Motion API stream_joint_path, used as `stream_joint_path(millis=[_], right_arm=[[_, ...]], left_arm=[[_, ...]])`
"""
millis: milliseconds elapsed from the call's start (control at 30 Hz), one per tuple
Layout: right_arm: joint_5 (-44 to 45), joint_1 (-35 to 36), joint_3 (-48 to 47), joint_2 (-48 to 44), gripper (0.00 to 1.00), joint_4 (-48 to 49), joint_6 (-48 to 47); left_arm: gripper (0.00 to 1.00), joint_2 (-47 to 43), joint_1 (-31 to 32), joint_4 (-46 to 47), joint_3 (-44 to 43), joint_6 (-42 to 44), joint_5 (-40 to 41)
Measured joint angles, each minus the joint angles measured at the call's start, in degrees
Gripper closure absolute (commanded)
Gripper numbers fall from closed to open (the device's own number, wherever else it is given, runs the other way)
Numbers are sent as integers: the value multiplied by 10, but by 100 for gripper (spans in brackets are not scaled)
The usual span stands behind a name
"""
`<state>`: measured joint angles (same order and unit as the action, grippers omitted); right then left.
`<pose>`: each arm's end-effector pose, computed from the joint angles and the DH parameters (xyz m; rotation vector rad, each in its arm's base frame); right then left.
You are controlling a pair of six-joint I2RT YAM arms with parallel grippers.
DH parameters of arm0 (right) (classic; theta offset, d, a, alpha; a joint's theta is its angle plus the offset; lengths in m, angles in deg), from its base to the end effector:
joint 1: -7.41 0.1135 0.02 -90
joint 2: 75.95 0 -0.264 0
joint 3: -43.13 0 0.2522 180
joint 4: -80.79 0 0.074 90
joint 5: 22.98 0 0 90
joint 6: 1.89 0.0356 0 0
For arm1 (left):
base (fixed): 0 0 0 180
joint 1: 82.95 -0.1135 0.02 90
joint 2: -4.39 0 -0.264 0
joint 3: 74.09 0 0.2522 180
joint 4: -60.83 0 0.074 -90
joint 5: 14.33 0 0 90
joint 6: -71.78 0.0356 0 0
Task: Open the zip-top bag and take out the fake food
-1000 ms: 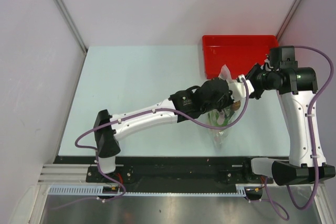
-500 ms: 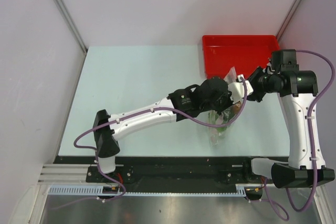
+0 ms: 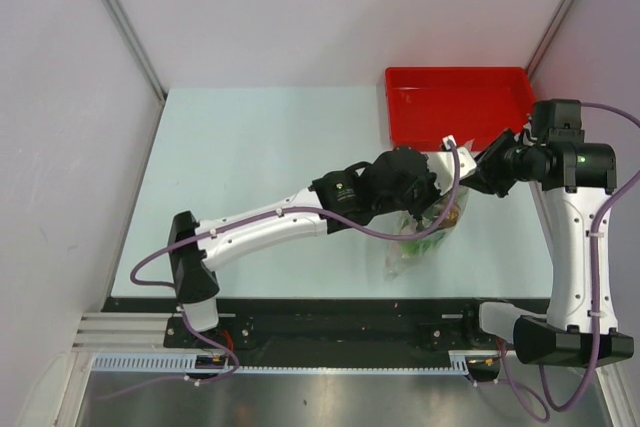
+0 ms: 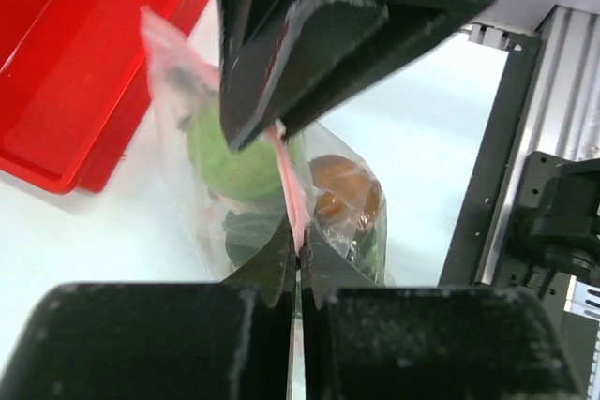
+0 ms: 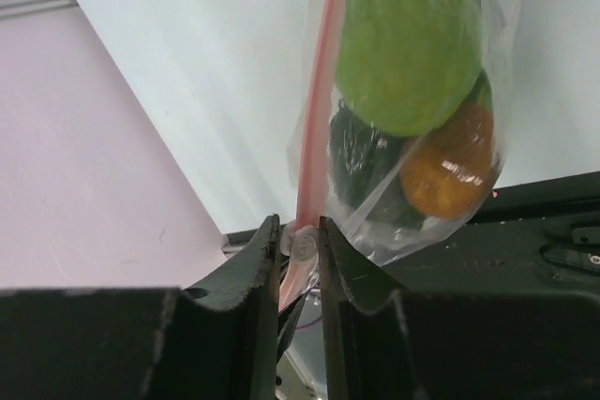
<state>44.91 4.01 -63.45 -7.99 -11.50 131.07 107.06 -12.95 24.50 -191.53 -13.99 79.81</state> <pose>0.1818 0.0026 0.4294 0.8604 2.4280 0.7580 0.1473 -0.3972 0.3951 1.1728 1.6317 -0.6808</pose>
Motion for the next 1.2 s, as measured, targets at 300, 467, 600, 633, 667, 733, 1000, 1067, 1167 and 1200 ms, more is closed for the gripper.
stream_joint_path(millis=[300, 467, 600, 633, 667, 733, 1000, 1067, 1167, 1200], right_arm=[[2, -43, 11, 0, 99, -4, -10], [17, -49, 21, 4, 99, -3, -13], [29, -50, 28, 8, 100, -7, -15], [32, -51, 28, 9, 100, -7, -16], [37, -51, 28, 10, 100, -7, -16], [51, -55, 28, 11, 100, -7, -20], [117, -84, 40, 17, 97, -4, -43], [122, -85, 45, 18, 89, -5, -45], [123, -84, 56, 19, 62, -10, -55], [125, -84, 58, 19, 50, -10, -58]], left_arm=[[100, -107, 2, 15, 82, -17, 1], [100, -160, 2, 17, 130, -34, 2], [100, -194, 2, 39, 181, -38, 0], [100, -205, 2, 48, 200, -38, 0], [100, -216, 2, 54, 216, -38, -2], [100, -237, 2, 66, 247, -43, -4], [100, -289, 0, 84, 303, -58, -5], [100, -297, 0, 85, 308, -58, -5], [100, -301, 0, 88, 312, -58, -14], [100, -301, 0, 88, 313, -58, -17]])
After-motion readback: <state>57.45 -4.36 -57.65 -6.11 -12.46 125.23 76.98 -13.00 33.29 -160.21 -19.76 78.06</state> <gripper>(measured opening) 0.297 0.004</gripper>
